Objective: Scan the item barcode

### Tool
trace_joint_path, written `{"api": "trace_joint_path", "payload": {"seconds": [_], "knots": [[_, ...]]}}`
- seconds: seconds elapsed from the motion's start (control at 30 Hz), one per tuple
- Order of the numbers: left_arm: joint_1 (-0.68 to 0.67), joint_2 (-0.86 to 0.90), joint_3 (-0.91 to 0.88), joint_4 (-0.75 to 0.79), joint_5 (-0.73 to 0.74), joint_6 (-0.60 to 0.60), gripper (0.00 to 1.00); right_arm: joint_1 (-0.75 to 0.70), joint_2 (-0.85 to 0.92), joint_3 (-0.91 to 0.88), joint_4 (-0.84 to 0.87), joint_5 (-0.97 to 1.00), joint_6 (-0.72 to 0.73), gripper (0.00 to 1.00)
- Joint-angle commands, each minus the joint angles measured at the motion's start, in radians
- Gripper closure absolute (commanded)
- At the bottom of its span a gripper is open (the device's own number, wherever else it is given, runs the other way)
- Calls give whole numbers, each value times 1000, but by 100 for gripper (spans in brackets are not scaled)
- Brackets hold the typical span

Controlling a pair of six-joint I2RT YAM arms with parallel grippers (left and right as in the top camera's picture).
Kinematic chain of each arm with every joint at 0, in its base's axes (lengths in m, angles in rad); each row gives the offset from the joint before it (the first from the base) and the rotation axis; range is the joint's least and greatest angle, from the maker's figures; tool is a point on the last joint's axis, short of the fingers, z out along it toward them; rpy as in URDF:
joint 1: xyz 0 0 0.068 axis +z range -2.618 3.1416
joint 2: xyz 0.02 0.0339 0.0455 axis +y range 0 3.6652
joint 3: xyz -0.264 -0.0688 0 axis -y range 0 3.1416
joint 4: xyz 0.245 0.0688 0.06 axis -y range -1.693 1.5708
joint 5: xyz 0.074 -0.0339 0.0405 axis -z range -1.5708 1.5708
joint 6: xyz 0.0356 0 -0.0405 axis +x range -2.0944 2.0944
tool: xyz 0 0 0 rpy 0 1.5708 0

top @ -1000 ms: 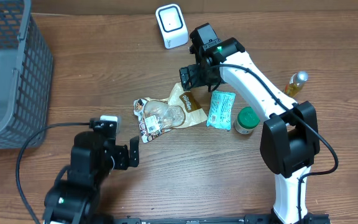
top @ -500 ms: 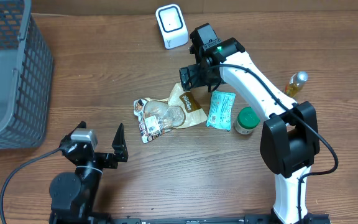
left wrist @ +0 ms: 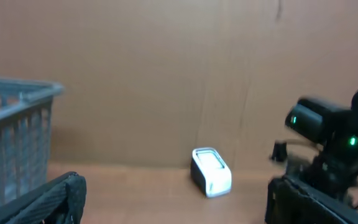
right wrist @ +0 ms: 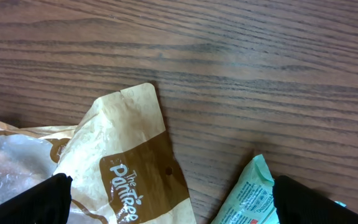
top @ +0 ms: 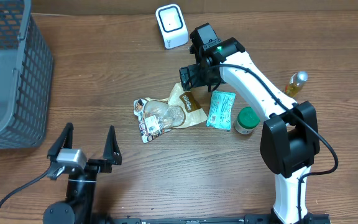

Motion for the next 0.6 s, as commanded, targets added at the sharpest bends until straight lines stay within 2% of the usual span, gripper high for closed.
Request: {"api": "trace_joint_path", "payload": {"seconds": [0.0, 0.3, 0.43, 0.57], "knots": [[14, -17, -37, 79, 12, 22, 0, 0, 2, -1, 2, 7, 3, 0], [14, -17, -225, 496, 38, 21, 1, 0, 2, -1, 3, 7, 3, 0], [14, -17, -255, 536, 37, 22, 0, 0, 2, -1, 3, 7, 4, 0], [30, -17, -272, 500, 38, 21, 0, 0, 2, -1, 3, 7, 3, 0]]}}
